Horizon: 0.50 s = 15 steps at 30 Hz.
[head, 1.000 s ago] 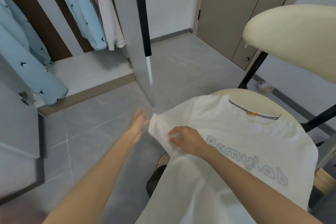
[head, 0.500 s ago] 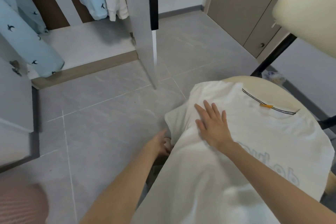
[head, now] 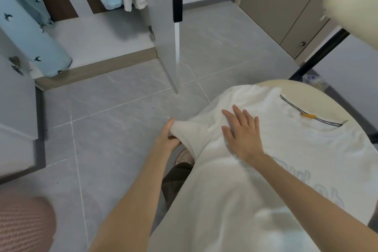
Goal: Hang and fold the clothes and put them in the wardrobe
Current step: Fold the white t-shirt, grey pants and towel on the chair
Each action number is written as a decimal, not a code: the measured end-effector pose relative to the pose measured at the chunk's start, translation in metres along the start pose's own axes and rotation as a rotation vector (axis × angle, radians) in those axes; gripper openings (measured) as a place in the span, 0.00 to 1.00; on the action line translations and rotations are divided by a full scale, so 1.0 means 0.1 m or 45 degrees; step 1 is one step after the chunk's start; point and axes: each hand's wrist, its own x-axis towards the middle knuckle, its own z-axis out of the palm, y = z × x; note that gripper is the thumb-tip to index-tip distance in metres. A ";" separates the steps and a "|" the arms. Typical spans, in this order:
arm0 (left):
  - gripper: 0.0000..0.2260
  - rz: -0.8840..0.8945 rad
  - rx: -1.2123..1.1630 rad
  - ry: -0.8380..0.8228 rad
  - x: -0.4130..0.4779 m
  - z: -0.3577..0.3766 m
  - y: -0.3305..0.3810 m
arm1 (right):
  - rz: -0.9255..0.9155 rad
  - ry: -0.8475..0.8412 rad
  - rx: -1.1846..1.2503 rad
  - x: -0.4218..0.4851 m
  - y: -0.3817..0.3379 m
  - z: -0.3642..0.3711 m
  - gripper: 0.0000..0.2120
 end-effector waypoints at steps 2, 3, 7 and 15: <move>0.14 0.050 -0.088 0.057 0.02 0.05 0.11 | 0.003 -0.006 -0.012 0.00 -0.01 0.01 0.33; 0.13 0.052 -0.093 -0.002 -0.01 0.08 0.16 | 0.001 -0.013 -0.014 0.00 -0.01 0.00 0.31; 0.11 0.003 -0.026 -0.134 -0.05 0.08 0.24 | -0.023 -0.059 0.037 0.00 0.02 -0.04 0.24; 0.16 0.111 0.152 -0.320 -0.32 0.22 0.45 | -0.002 -0.090 0.513 -0.06 0.08 -0.38 0.22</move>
